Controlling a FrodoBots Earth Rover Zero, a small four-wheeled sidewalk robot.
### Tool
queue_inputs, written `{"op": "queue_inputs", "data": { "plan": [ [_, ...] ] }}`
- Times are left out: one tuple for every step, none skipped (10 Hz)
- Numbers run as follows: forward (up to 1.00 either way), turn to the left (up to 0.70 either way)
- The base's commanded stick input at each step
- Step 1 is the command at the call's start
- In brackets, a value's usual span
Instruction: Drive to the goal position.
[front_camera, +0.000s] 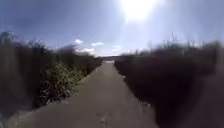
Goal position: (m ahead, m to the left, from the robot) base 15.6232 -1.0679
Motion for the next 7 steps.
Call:
{"op": "queue_inputs", "data": {
  "plan": [
    [0.85, 0.00],
    [0.85, 0.00],
    [0.85, 0.00],
    [0.85, 0.00],
    [0.85, 0.00],
    [0.85, 0.00],
    [0.85, 0.00]
  ]
}}
